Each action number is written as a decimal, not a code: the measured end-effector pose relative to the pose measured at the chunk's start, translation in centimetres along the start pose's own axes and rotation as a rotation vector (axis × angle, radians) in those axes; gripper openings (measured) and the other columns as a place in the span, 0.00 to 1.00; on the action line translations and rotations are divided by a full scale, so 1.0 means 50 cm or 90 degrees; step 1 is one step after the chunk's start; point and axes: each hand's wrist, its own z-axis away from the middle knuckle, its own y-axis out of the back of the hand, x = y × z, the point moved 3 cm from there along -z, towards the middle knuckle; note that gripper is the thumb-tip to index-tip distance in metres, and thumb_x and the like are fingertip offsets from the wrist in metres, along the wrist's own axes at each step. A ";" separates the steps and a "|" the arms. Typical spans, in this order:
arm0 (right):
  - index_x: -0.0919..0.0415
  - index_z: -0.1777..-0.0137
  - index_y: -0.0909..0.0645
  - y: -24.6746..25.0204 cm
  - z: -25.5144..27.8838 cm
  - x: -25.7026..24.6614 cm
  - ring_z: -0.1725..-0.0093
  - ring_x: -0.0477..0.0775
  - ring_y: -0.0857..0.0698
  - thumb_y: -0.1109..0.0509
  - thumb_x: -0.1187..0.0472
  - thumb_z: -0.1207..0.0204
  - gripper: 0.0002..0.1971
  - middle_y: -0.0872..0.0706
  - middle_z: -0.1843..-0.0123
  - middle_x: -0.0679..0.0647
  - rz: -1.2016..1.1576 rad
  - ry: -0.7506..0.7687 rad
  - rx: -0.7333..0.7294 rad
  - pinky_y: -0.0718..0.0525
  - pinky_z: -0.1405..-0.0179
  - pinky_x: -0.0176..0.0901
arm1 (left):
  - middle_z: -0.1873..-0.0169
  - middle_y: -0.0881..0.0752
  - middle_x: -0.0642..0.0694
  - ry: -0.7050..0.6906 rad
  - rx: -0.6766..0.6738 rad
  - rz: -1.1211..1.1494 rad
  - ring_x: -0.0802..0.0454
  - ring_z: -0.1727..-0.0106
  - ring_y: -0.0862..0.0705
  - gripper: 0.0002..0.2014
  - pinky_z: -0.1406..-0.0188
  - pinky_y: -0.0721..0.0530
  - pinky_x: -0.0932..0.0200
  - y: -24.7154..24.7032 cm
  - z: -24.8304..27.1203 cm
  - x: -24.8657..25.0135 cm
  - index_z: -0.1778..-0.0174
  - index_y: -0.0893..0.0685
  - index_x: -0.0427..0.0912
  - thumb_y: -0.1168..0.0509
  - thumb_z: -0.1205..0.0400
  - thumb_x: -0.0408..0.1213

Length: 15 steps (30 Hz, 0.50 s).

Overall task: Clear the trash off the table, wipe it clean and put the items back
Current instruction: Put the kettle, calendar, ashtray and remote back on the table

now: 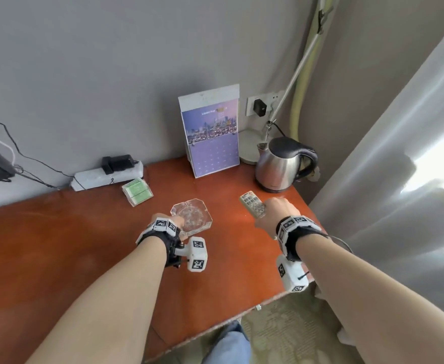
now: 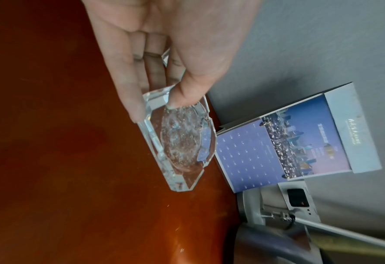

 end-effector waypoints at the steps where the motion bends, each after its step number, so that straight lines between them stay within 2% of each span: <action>1: 0.57 0.48 0.16 0.005 -0.028 -0.011 0.62 0.55 0.16 0.22 0.46 0.36 0.20 0.16 0.58 0.51 0.007 0.002 -0.005 0.24 0.71 0.40 | 0.64 0.09 0.33 0.011 0.011 -0.004 0.32 0.68 0.09 0.34 0.54 0.12 0.33 -0.004 -0.073 0.000 0.61 0.10 0.30 0.33 0.67 0.32; 2: 0.57 0.48 0.17 0.008 -0.057 -0.025 0.61 0.56 0.16 0.22 0.47 0.36 0.20 0.16 0.56 0.52 0.012 0.007 -0.011 0.23 0.69 0.41 | 0.69 0.10 0.33 0.032 0.026 -0.003 0.32 0.71 0.10 0.30 0.55 0.12 0.32 -0.008 -0.145 0.000 0.62 0.11 0.30 0.32 0.63 0.31; 3: 0.56 0.47 0.17 0.011 -0.087 -0.040 0.59 0.57 0.16 0.22 0.47 0.36 0.20 0.16 0.54 0.53 0.016 0.017 -0.012 0.21 0.67 0.42 | 0.71 0.10 0.33 0.050 0.038 0.002 0.32 0.71 0.10 0.25 0.56 0.11 0.33 -0.007 -0.174 0.011 0.62 0.12 0.30 0.31 0.57 0.31; 5: 0.56 0.47 0.17 0.008 -0.140 -0.074 0.56 0.58 0.15 0.23 0.47 0.36 0.20 0.16 0.52 0.54 0.026 0.041 -0.023 0.21 0.64 0.44 | 0.71 0.10 0.34 0.078 0.080 0.009 0.33 0.70 0.09 0.22 0.54 0.12 0.34 0.017 -0.126 0.058 0.62 0.12 0.31 0.29 0.51 0.36; 7: 0.55 0.47 0.17 -0.003 -0.182 -0.109 0.56 0.59 0.15 0.25 0.47 0.36 0.19 0.15 0.51 0.54 0.034 0.059 -0.045 0.22 0.64 0.44 | 0.67 0.10 0.38 0.069 0.106 -0.011 0.40 0.65 0.10 0.17 0.51 0.13 0.46 0.045 -0.060 0.104 0.61 0.12 0.34 0.28 0.42 0.41; 8: 0.55 0.47 0.17 -0.009 -0.199 -0.125 0.57 0.59 0.16 0.26 0.47 0.36 0.19 0.15 0.51 0.54 0.036 0.068 -0.058 0.22 0.64 0.43 | 0.64 0.11 0.40 0.062 0.120 -0.041 0.42 0.63 0.11 0.14 0.55 0.15 0.52 0.054 -0.033 0.123 0.60 0.13 0.36 0.29 0.33 0.43; 9: 0.54 0.47 0.17 -0.016 -0.215 -0.140 0.57 0.59 0.16 0.26 0.46 0.36 0.19 0.16 0.51 0.54 0.040 0.075 -0.070 0.22 0.65 0.43 | 0.62 0.11 0.40 0.067 0.128 -0.036 0.42 0.61 0.12 0.13 0.55 0.15 0.52 0.063 -0.025 0.130 0.59 0.14 0.36 0.32 0.26 0.45; 10: 0.54 0.47 0.17 -0.024 -0.231 -0.153 0.56 0.59 0.16 0.26 0.46 0.36 0.20 0.17 0.51 0.54 0.047 0.081 -0.081 0.22 0.64 0.43 | 0.60 0.10 0.40 0.067 0.134 -0.028 0.42 0.58 0.11 0.14 0.52 0.13 0.49 0.069 -0.025 0.134 0.57 0.13 0.36 0.33 0.23 0.46; 13: 0.54 0.44 0.18 -0.048 -0.271 -0.185 0.49 0.60 0.14 0.26 0.45 0.35 0.22 0.17 0.47 0.54 0.068 0.094 -0.104 0.20 0.60 0.45 | 0.44 0.11 0.36 0.054 0.119 0.028 0.39 0.43 0.11 0.20 0.41 0.12 0.43 0.068 -0.105 0.120 0.38 0.13 0.34 0.31 0.21 0.44; 14: 0.55 0.43 0.18 -0.056 -0.282 -0.193 0.47 0.60 0.14 0.26 0.45 0.35 0.23 0.17 0.45 0.55 0.075 0.100 -0.110 0.19 0.58 0.46 | 0.40 0.13 0.35 0.048 0.108 0.020 0.39 0.40 0.12 0.22 0.41 0.12 0.42 0.063 -0.129 0.116 0.34 0.15 0.34 0.31 0.22 0.42; 15: 0.55 0.42 0.19 -0.063 -0.293 -0.200 0.45 0.60 0.15 0.26 0.45 0.35 0.23 0.18 0.44 0.55 0.082 0.105 -0.115 0.18 0.55 0.47 | 0.41 0.12 0.36 0.045 0.112 -0.001 0.39 0.41 0.12 0.22 0.42 0.12 0.42 0.059 -0.141 0.114 0.35 0.14 0.35 0.31 0.22 0.42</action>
